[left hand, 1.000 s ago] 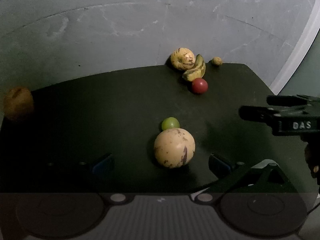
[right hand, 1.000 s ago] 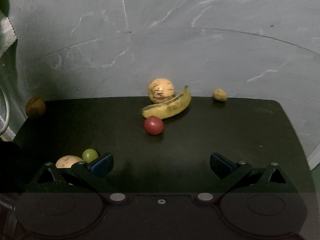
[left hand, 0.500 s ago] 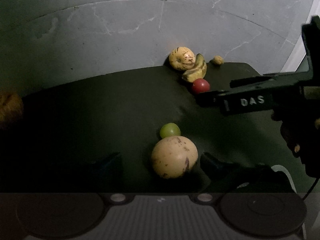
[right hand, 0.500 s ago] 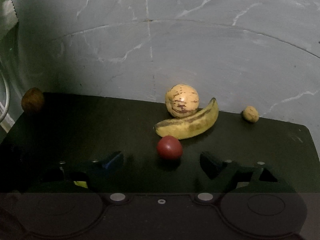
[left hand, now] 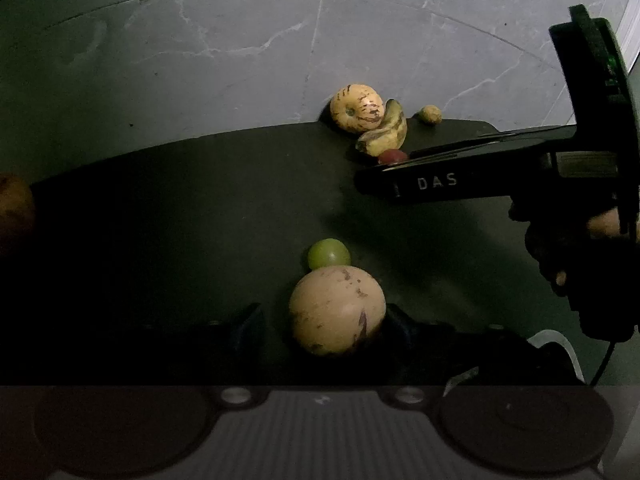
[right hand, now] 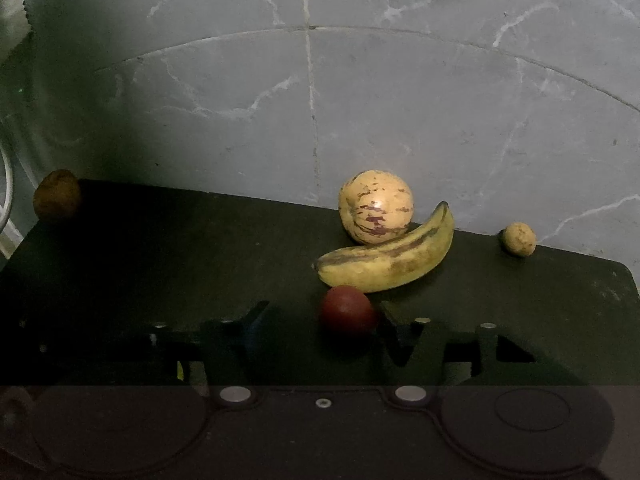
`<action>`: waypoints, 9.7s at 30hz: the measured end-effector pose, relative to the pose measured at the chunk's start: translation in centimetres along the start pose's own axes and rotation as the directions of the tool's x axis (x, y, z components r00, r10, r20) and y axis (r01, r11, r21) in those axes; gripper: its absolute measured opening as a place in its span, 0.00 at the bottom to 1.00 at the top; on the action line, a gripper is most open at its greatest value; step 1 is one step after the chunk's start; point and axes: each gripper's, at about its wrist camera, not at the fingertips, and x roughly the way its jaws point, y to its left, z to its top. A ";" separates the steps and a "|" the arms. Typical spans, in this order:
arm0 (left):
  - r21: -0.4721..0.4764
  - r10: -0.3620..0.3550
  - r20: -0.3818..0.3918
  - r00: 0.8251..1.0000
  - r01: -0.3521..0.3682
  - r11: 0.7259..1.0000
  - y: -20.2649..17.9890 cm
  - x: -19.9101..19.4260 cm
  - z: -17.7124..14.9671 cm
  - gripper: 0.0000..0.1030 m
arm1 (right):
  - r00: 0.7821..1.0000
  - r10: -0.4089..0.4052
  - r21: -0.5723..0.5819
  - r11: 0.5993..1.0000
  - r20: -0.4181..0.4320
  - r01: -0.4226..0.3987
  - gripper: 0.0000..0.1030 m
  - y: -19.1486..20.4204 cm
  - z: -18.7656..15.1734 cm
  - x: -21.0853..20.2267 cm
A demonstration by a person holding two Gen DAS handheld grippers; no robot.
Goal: Organize fruits
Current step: 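Reach the left tool to the striped melon while the right tool reaches the red tomato, then grasp the striped melon with the left tool while the right tool grasps the red tomato, then lower the melon into the tray and open the left tool while the right tool releases the tomato, then move both tools back toward the banana and green grape beside the tray, then reach the right tool to the banana while the left tool reaches the green grape, then grasp the banana with the right tool while the left tool grasps the green grape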
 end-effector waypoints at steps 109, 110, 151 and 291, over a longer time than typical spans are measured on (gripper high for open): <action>-0.059 0.006 -0.086 0.996 -0.012 0.998 -7.1 -11.0 -13.7 0.58 | 0.999 0.040 0.070 0.997 -0.010 -0.039 0.57 6.0 -21.2 -21.3; -0.060 0.007 -0.083 0.996 -0.012 0.998 -7.1 -11.1 -13.8 0.59 | 0.999 0.038 0.073 0.997 -0.005 -0.038 0.59 5.9 -21.3 -21.6; 0.016 0.174 -0.066 0.982 -0.173 0.985 -7.4 -18.2 -16.9 0.99 | 0.997 0.057 0.083 0.995 0.052 -0.061 0.99 4.2 -21.8 -25.9; -0.204 0.102 -0.003 0.995 -0.101 0.974 -2.7 3.3 2.9 0.26 | 0.970 0.078 0.219 0.975 -0.230 -0.027 0.35 -6.1 5.0 1.3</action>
